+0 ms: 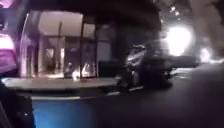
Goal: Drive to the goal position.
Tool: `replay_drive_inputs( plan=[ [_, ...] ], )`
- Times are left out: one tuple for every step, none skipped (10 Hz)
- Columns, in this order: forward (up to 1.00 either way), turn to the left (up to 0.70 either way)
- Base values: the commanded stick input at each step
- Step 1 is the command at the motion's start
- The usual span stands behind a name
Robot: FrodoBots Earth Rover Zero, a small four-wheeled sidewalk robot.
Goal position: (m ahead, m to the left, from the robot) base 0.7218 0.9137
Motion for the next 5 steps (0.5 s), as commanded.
replay_drive_inputs(
  plan=[
    [0.45, 0.0],
    [0.45, 0.0],
    [0.45, 0.0],
    [0.45, 0.0],
    [0.45, 0.0]
  ],
)
